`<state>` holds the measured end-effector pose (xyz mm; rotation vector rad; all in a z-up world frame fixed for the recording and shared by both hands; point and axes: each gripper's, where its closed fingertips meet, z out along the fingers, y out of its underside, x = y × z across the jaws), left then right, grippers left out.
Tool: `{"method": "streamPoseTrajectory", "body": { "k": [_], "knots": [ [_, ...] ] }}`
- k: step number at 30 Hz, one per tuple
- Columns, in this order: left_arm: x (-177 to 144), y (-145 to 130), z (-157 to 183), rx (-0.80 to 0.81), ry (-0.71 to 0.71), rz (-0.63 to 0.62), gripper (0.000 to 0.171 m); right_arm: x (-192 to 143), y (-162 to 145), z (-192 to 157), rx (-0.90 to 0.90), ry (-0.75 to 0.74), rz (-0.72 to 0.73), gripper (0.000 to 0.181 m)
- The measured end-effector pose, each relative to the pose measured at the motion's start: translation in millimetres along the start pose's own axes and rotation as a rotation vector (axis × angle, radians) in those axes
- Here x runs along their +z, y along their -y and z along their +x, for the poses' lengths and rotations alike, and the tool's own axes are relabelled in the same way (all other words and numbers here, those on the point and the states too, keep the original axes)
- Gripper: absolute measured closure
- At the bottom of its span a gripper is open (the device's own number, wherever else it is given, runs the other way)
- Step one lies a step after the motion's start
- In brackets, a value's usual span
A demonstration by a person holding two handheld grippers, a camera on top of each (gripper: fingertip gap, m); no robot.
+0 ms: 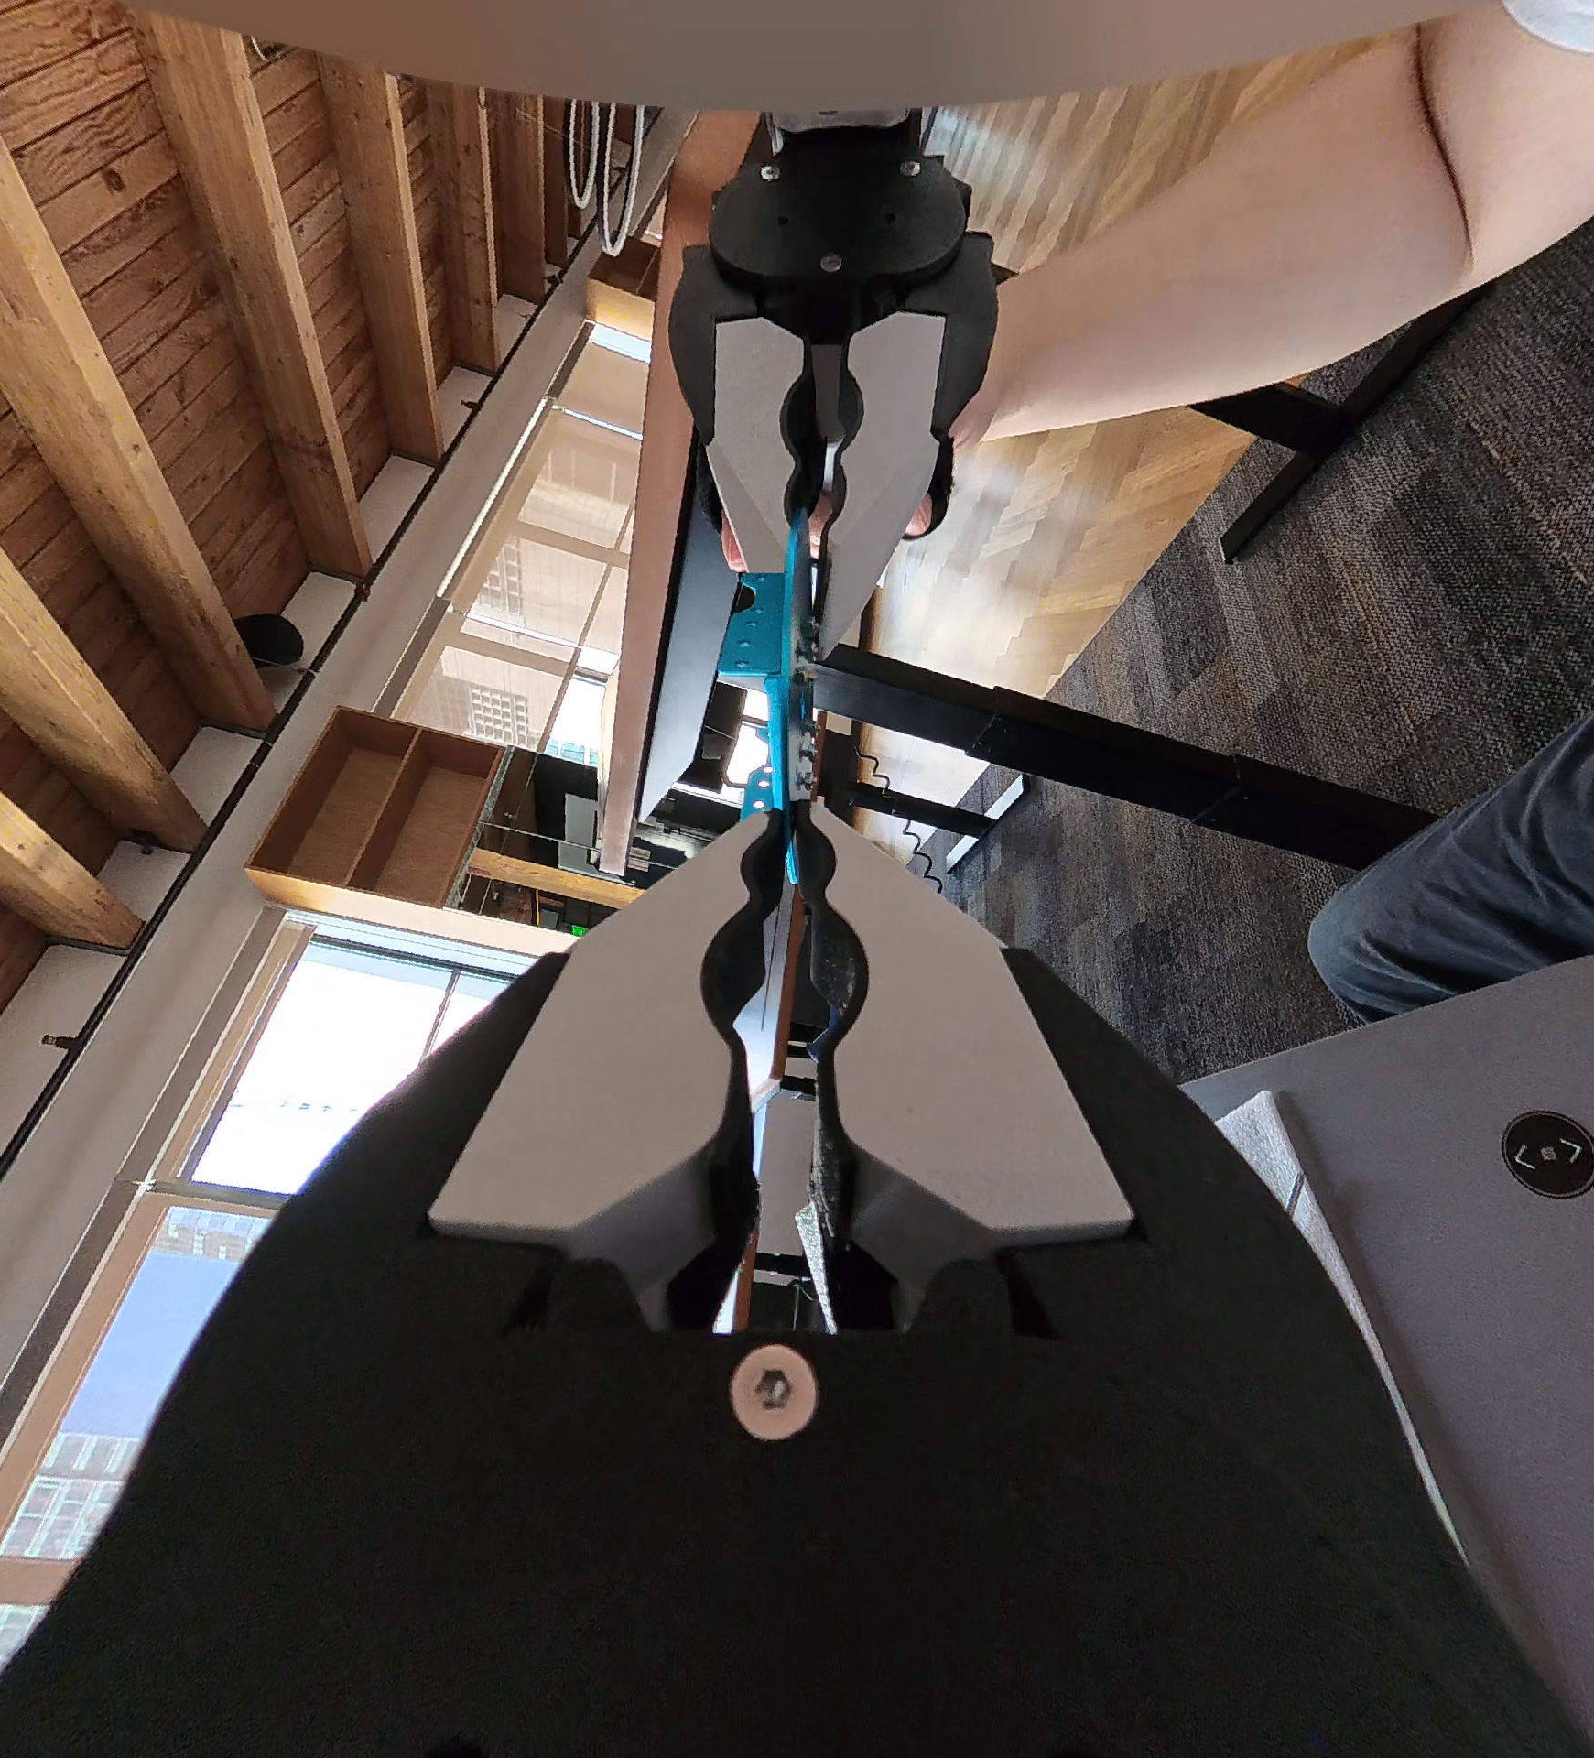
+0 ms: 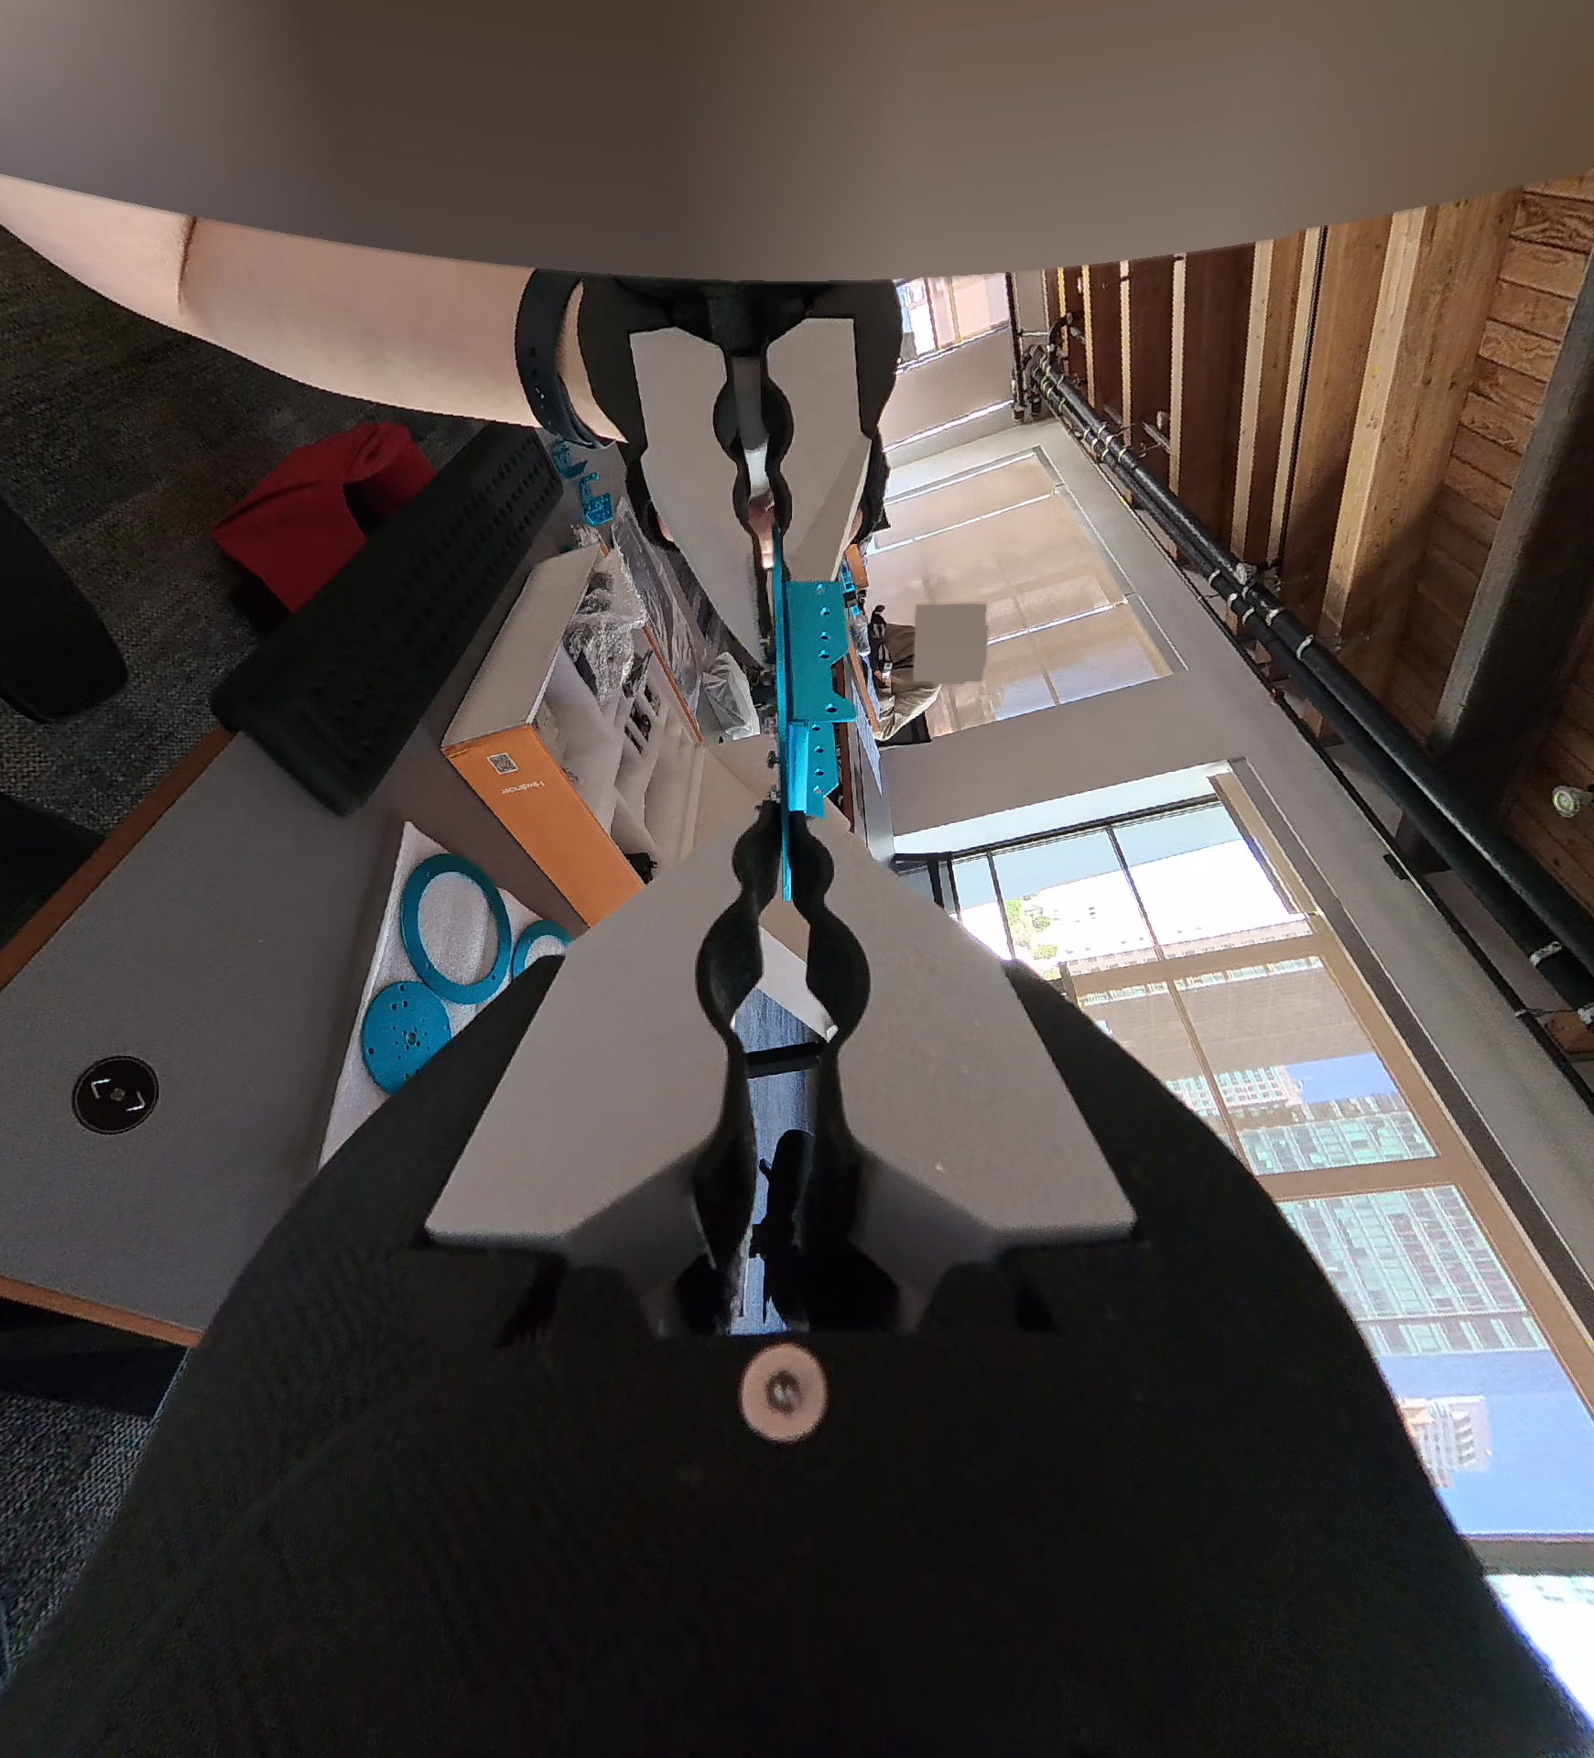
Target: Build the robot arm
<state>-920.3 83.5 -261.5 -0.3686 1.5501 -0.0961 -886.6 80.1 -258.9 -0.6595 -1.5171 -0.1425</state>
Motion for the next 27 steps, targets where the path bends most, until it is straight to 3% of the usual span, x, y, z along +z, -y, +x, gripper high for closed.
{"method": "streamPoseTrajectory", "body": {
  "k": [7, 12, 19, 27],
  "knots": [
    [-11.8, 10.3, -3.4, -0.075, 0.003, 0.089, 0.160, -4.1, 0.0, 0.3, -0.001, -0.005, 0.010, 0.181],
    [-7.4, -0.1, 3.3, -0.132, -0.034, 0.059, 0.141, -7.1, 4.2, -8.1, -0.014, 0.022, 0.054, 0.181],
    [-2.7, 13.7, 35.6, -0.020, -0.103, 0.087, 0.144, -12.3, 5.6, -39.1, -0.180, 0.014, 0.124, 0.181],
    [3.2, 14.8, 65.1, 0.070, -0.207, 0.031, 0.146, -10.7, 6.3, -54.8, -0.171, 0.045, 0.135, 0.181]
  ]
}}
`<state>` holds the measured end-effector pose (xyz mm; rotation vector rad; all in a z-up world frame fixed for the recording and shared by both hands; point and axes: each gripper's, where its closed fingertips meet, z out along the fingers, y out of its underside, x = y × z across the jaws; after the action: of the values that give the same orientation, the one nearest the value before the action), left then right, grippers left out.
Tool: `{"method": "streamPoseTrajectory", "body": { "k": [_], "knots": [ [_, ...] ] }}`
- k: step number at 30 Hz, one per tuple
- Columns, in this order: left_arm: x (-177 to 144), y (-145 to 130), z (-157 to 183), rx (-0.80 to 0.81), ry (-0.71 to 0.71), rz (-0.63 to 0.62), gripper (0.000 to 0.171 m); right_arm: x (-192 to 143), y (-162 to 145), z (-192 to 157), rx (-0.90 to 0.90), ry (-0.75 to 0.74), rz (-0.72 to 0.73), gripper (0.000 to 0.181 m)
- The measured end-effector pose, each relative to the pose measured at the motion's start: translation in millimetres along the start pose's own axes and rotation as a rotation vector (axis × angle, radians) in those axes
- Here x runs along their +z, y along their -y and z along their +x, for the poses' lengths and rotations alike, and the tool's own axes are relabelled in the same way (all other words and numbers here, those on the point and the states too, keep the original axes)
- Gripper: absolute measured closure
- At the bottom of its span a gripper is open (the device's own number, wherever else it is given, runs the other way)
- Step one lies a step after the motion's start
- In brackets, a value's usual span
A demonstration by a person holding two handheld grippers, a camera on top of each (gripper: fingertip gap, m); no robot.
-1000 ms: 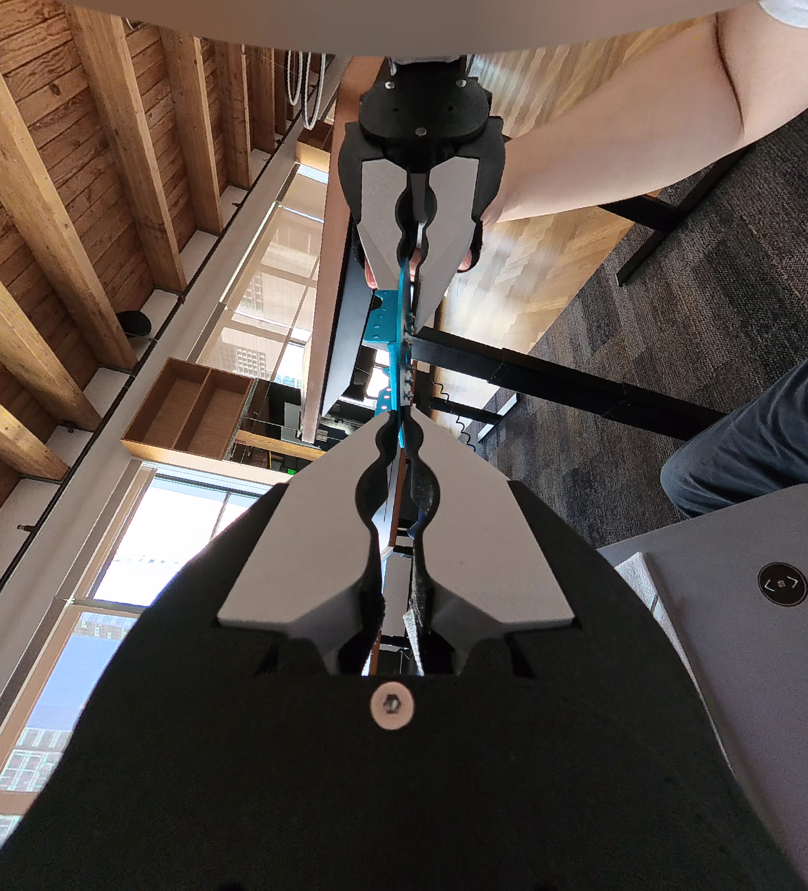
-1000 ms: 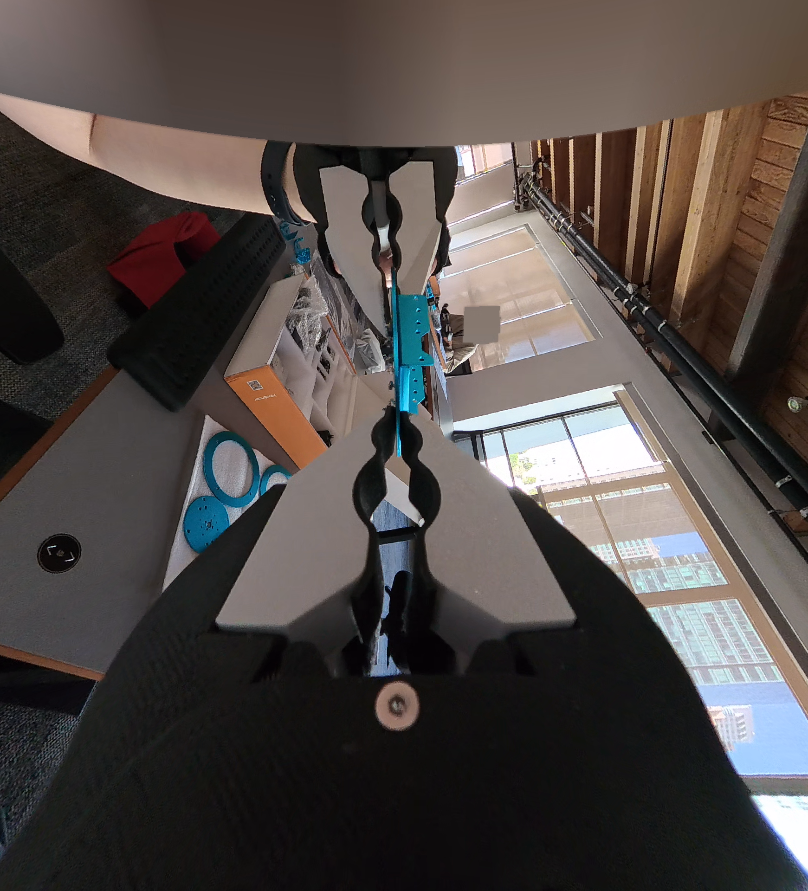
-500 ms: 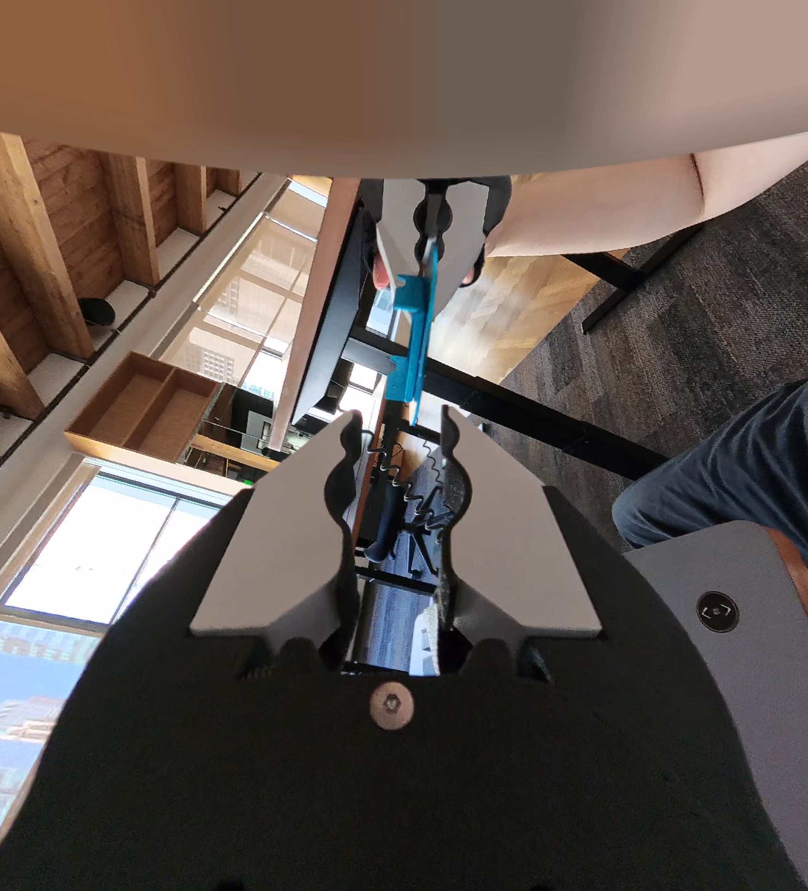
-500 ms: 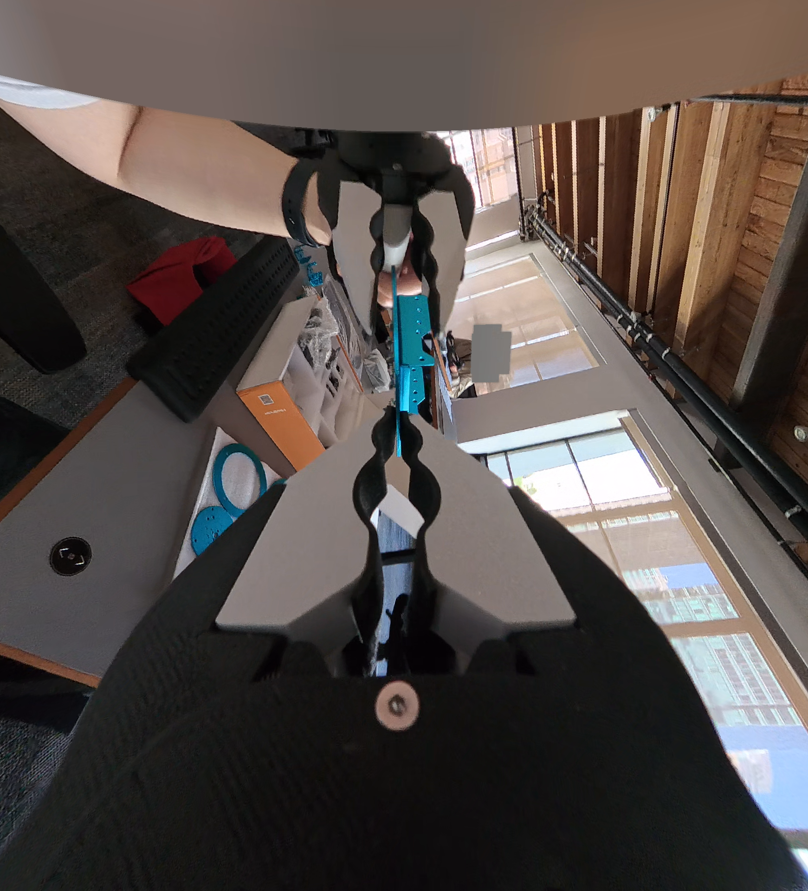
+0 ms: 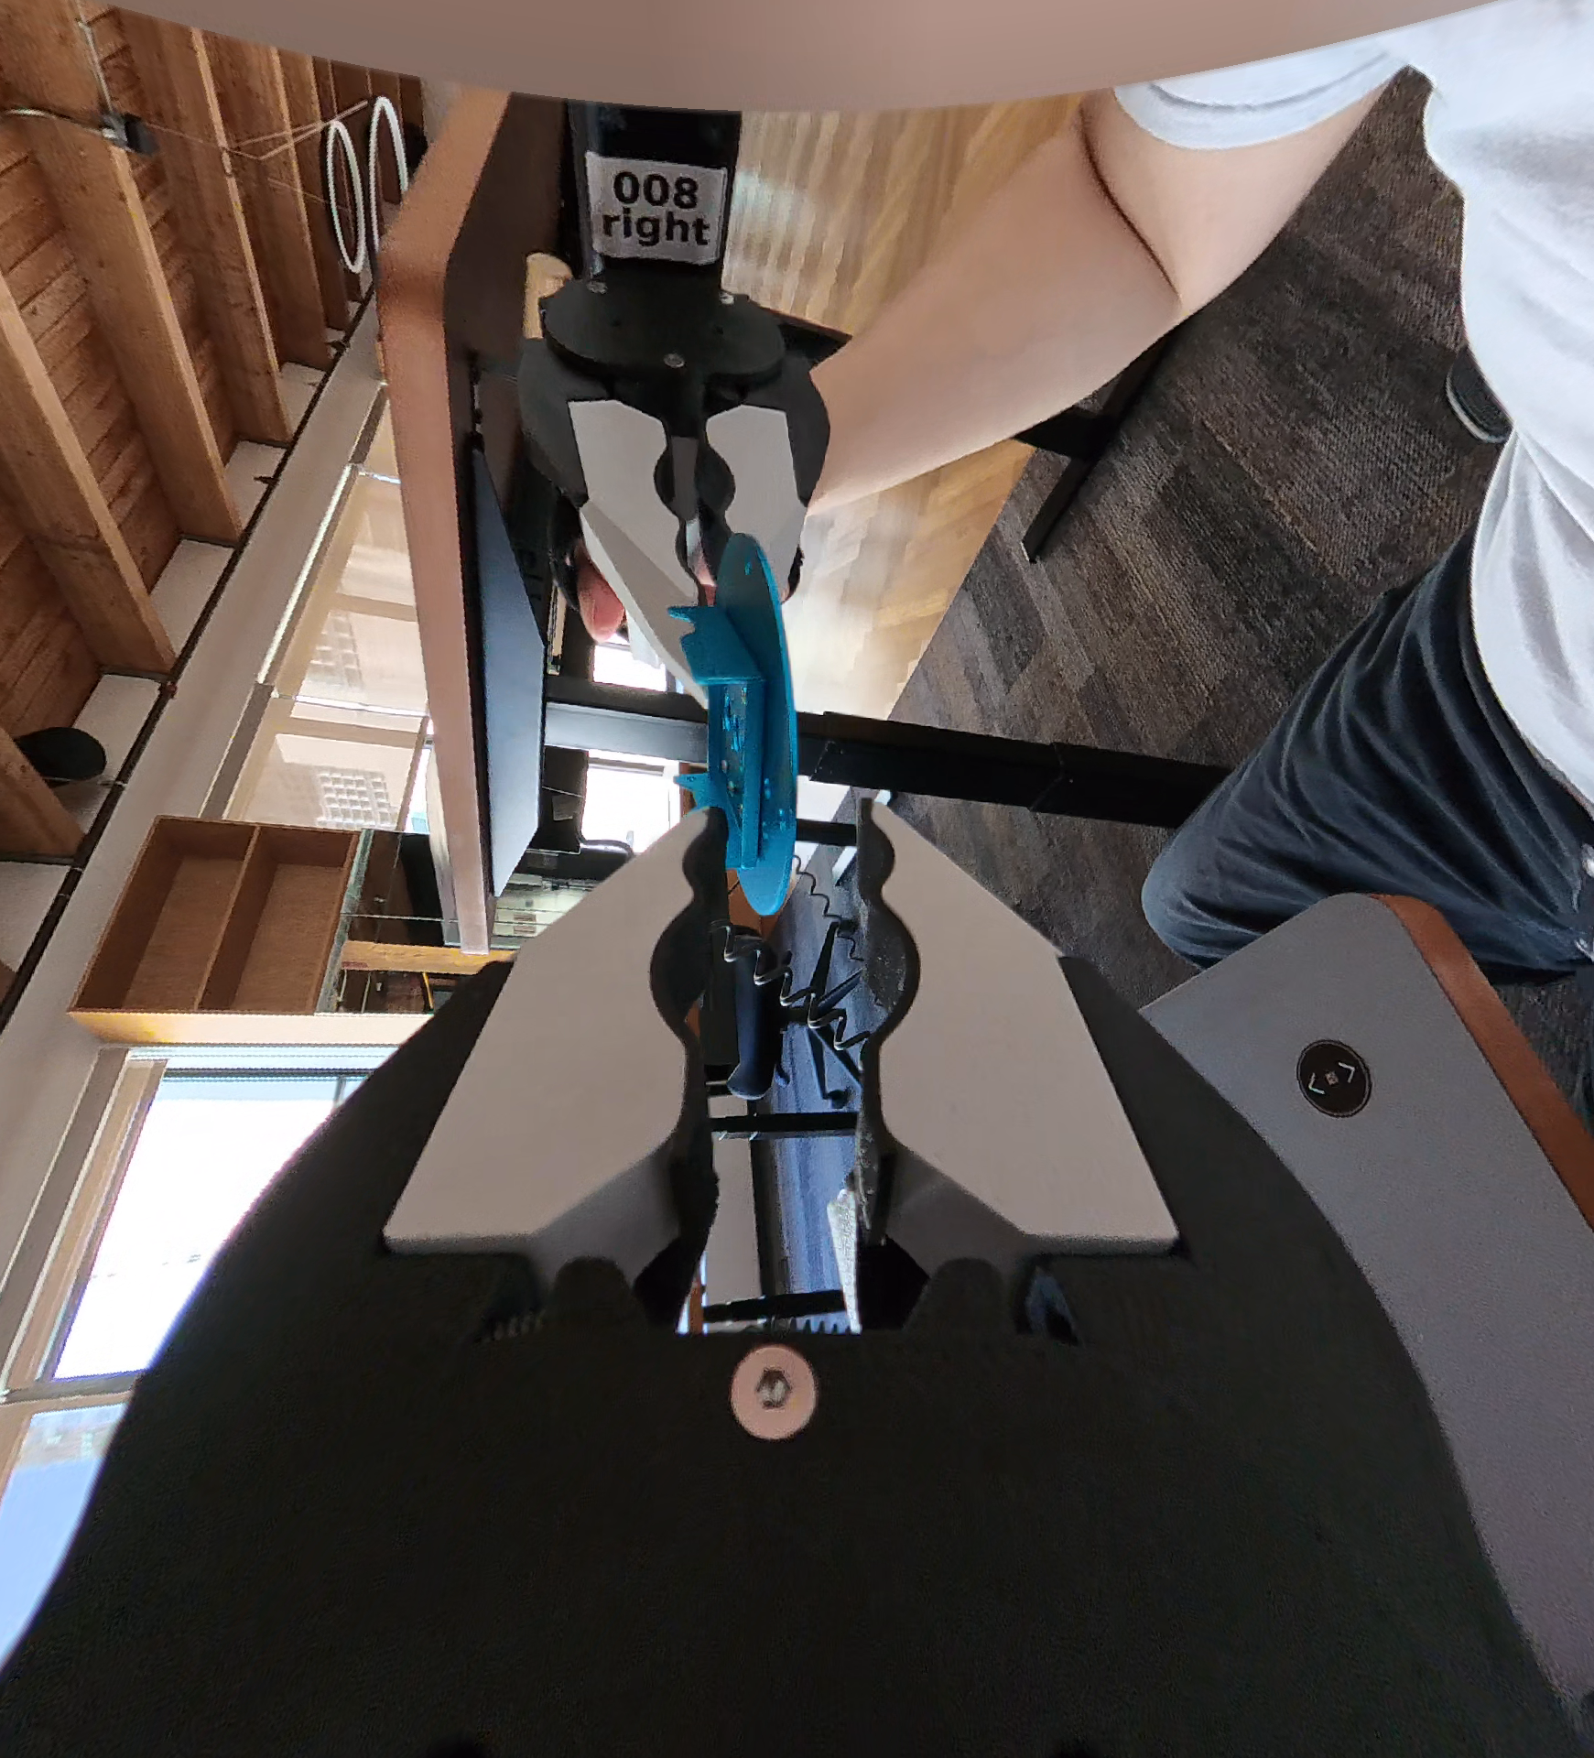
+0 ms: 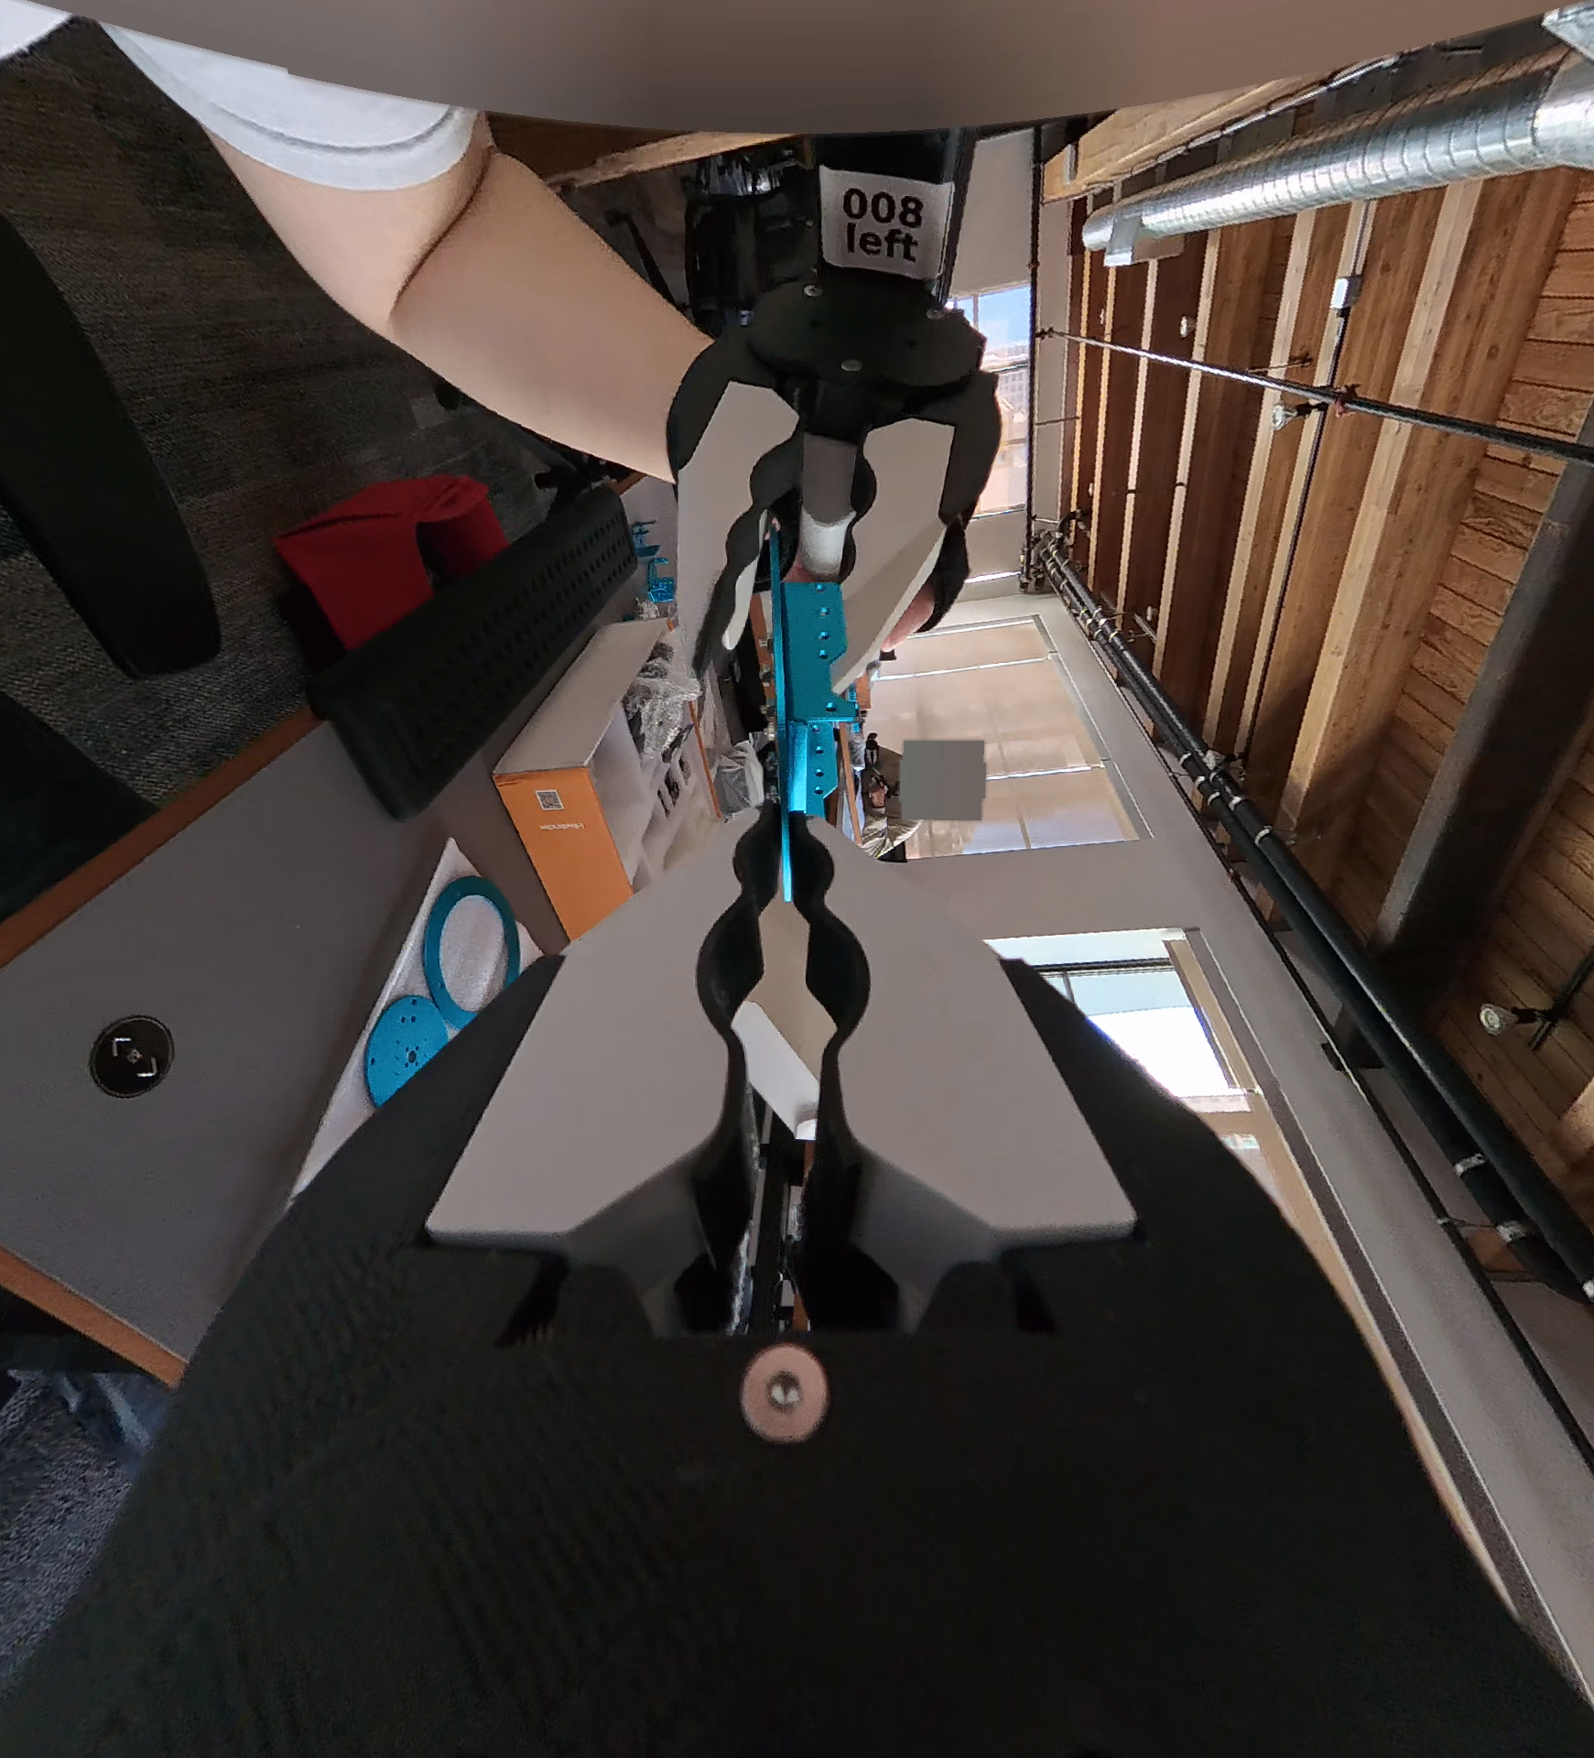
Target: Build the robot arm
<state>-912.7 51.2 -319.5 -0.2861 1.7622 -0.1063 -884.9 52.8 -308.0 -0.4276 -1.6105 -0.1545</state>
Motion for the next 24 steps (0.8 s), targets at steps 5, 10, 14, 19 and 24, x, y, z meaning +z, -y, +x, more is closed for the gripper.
{"method": "streamPoseTrajectory", "body": {
  "k": [5, 10, 14, 19, 24],
  "knots": [
    [6.2, -7.0, 7.7, 0.009, -0.035, -0.038, 0.146, 3.7, -0.4, -5.8, 0.023, 0.021, 0.015, 0.181],
    [5.9, -9.0, 8.5, -0.006, -0.038, -0.021, 0.154, 5.0, -0.9, -8.2, 0.069, 0.036, 0.033, 0.181],
    [5.3, -9.6, 10.5, -0.040, -0.048, -0.003, 0.161, 5.0, -0.6, -10.1, 0.159, 0.067, 0.068, 0.181],
    [8.3, -15.5, 9.6, -0.099, -0.024, 0.003, 0.157, 5.9, -8.5, -10.3, 0.331, 0.099, 0.113, 0.181],
    [11.3, -13.9, 14.4, -0.104, -0.025, 0.030, 0.154, 3.4, -7.9, -13.2, 0.305, 0.106, 0.144, 0.181]
  ]
}}
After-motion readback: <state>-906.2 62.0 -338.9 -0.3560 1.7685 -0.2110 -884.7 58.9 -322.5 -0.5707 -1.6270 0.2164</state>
